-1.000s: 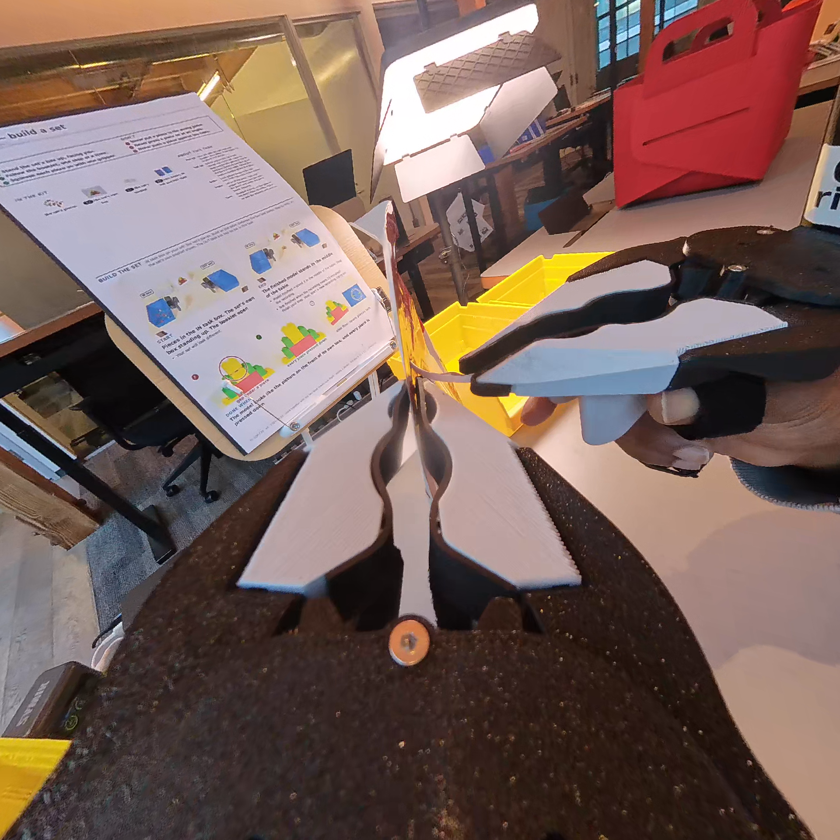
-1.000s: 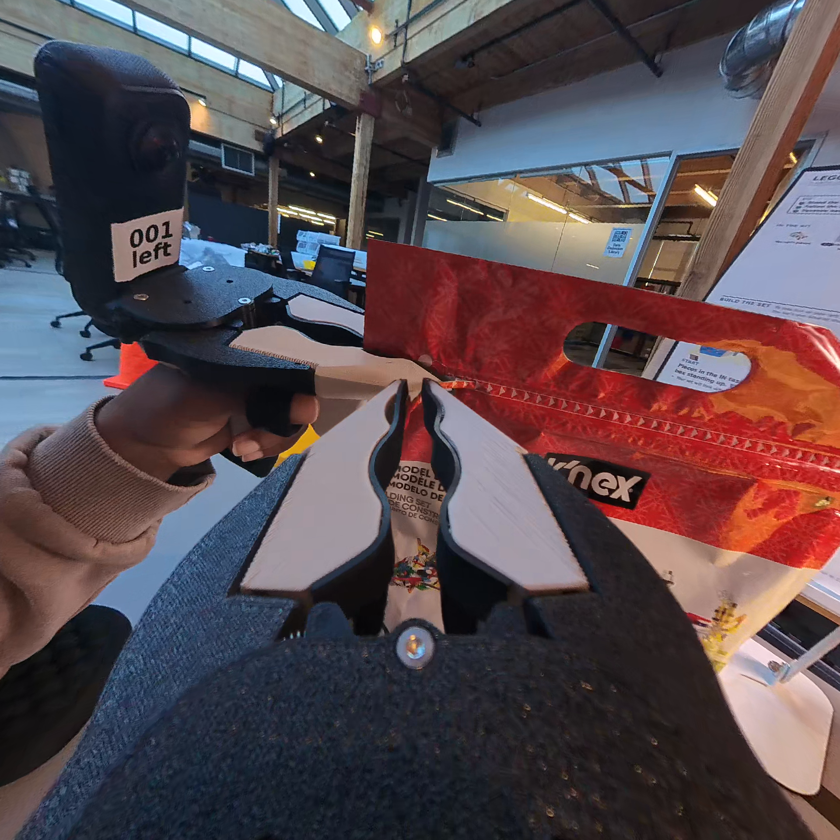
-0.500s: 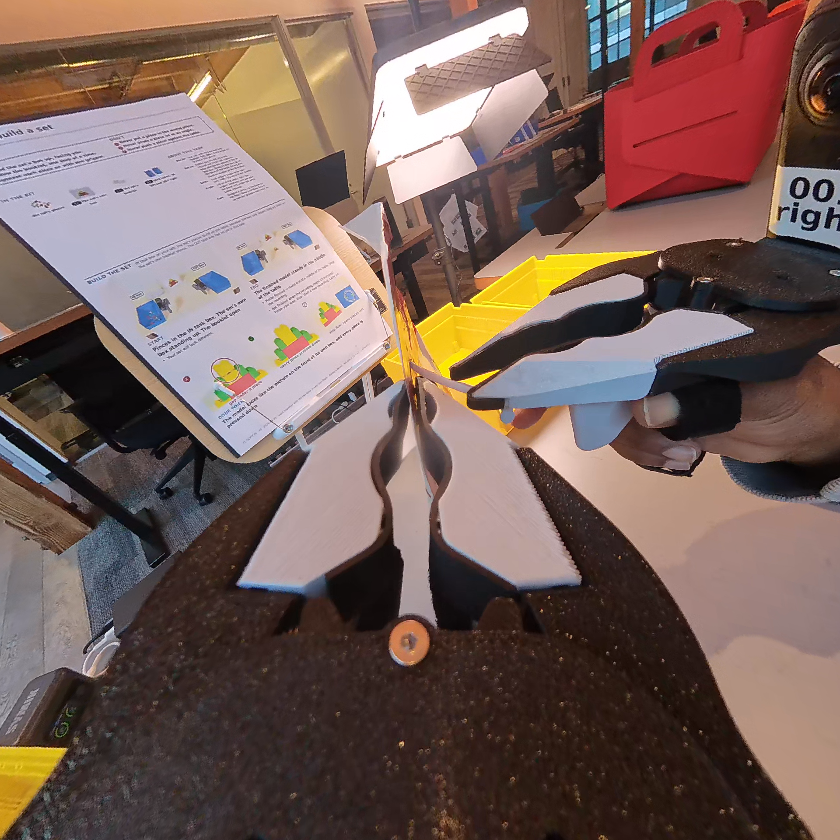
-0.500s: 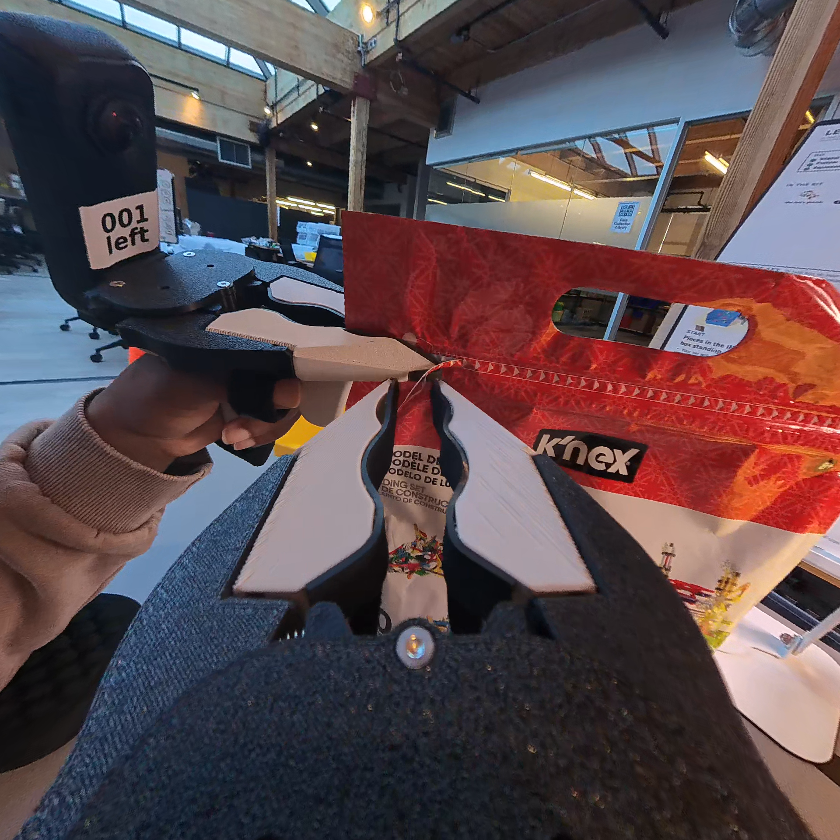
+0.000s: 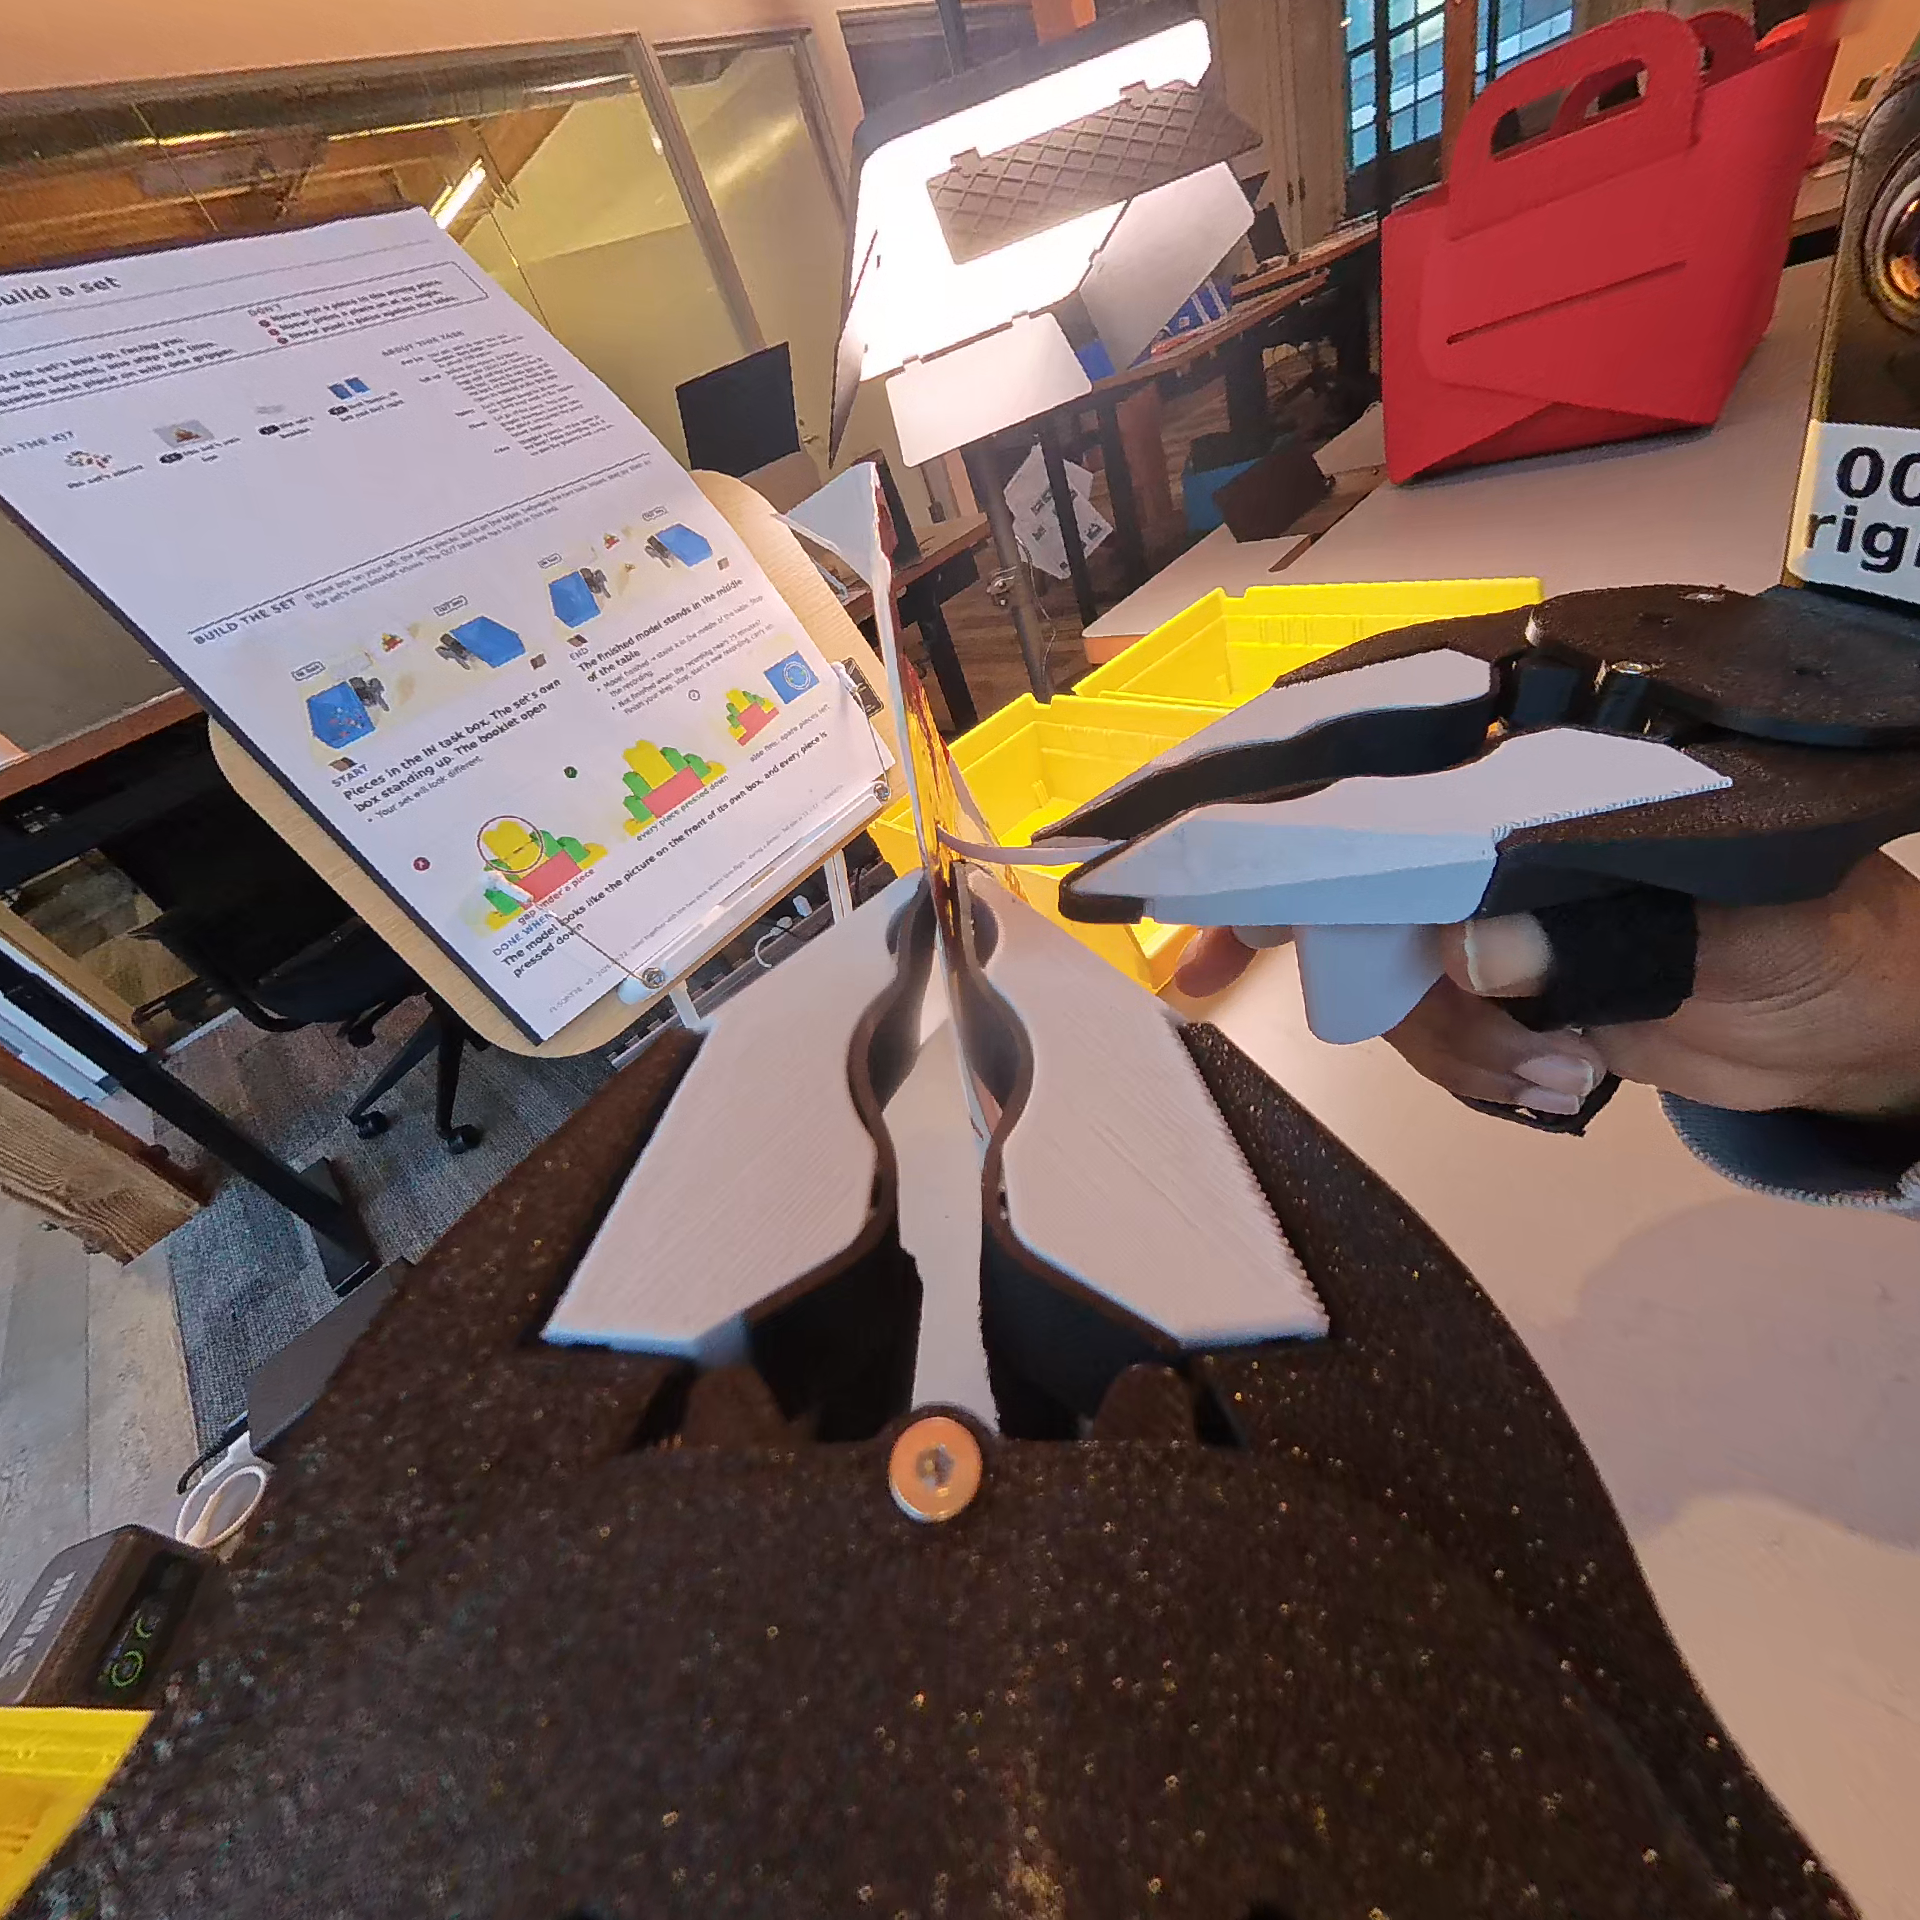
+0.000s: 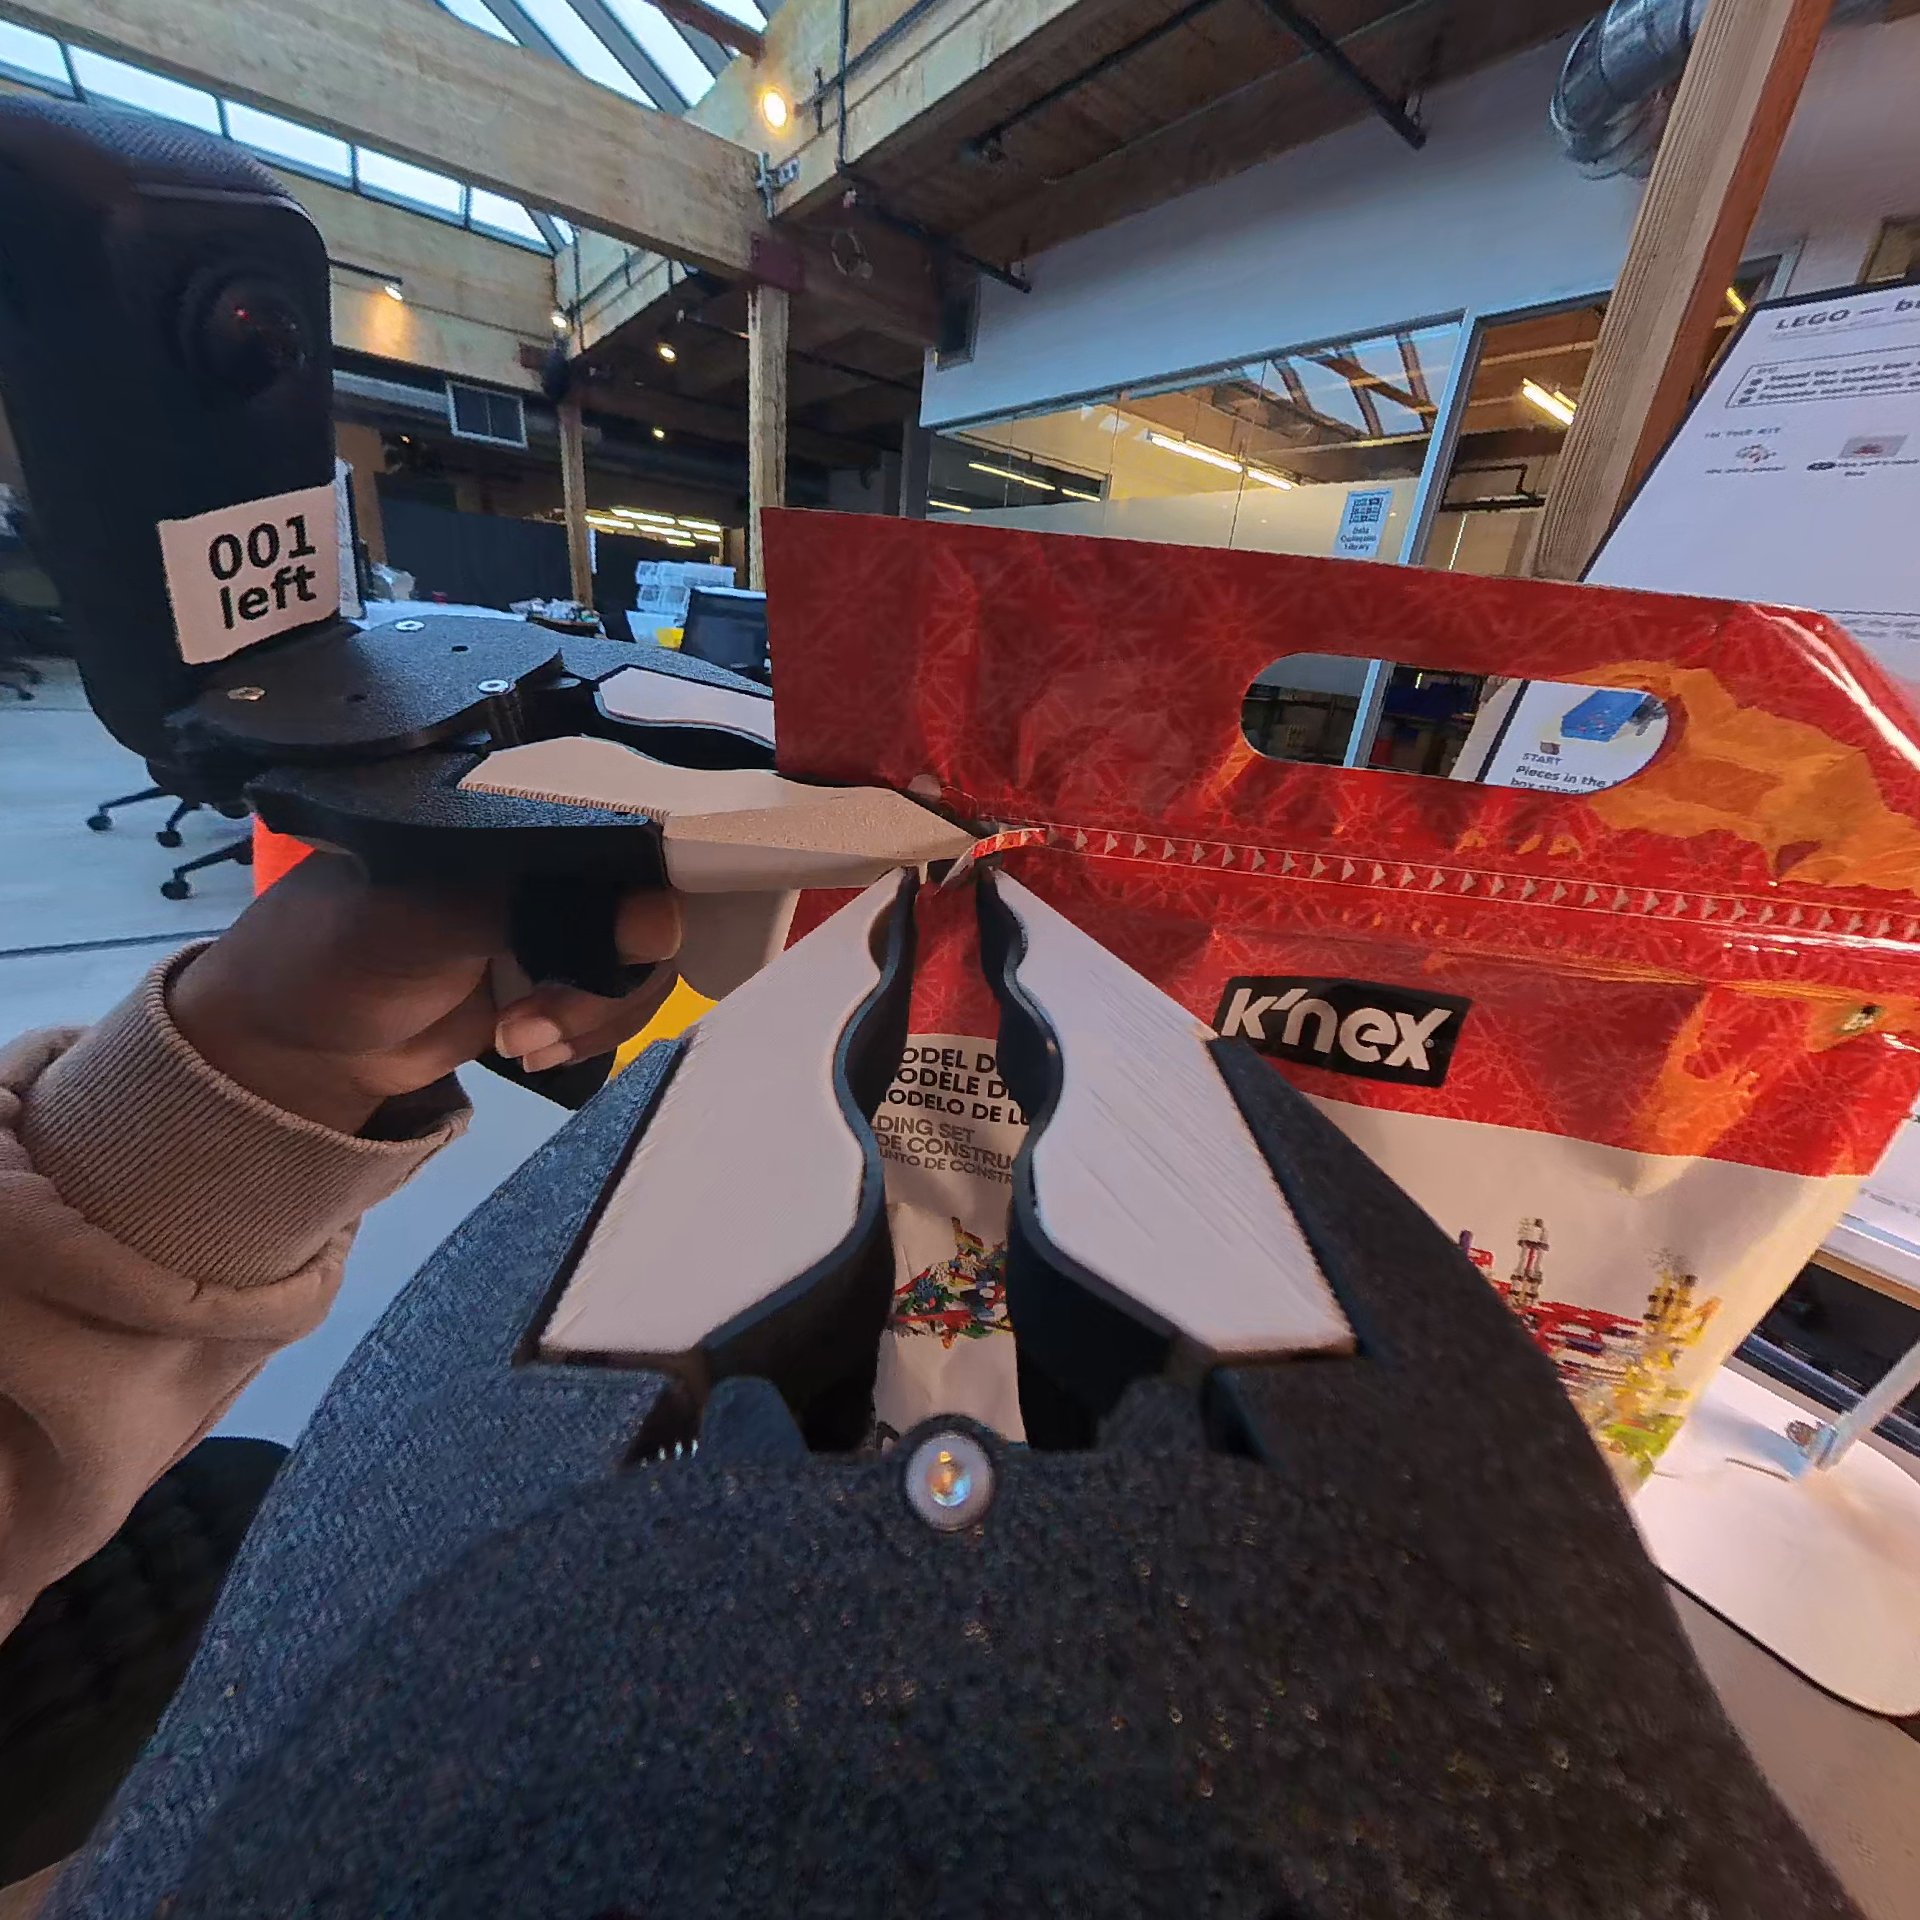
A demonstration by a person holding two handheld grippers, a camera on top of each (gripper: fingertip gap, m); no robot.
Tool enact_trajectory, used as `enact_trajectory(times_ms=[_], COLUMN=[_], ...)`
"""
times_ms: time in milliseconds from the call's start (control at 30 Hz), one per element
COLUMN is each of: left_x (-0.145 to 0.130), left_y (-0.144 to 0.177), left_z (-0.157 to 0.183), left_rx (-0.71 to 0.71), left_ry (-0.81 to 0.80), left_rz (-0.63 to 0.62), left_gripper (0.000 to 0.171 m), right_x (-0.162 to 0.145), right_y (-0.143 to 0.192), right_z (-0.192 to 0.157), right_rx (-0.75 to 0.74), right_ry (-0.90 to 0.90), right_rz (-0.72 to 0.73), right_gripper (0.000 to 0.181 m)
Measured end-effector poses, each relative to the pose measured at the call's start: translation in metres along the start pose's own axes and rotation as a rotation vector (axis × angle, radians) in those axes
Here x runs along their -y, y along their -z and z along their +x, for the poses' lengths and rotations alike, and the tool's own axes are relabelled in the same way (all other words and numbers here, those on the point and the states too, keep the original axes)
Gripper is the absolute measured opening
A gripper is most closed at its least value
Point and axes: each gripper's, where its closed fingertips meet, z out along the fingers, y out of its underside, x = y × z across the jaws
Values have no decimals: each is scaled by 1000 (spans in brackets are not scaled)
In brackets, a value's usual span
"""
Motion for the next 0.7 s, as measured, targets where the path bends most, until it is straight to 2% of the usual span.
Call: enact_trajectory(times_ms=[167, 400, 600, 700], left_x=[0, -2, -3, -3], left_y=[0, 2, 3, 3], left_z=[0, -6, -4, -1], left_rx=[-1, 6, -69, -80], left_ry=[2, 11, 56, 43], left_rz=[0, 1, 21, 18], left_gripper=[0, 0, 0, 0], right_x=[2, 0, -1, 1], right_y=[1, 4, 8, 9], right_z=[1, 11, 30, 35], right_rx=[-10, 21, 173, 226], right_ry=[2, 11, -99, -71], right_rz=[30, 55, 3, -45], right_gripper=[1, 0, 0, 0])
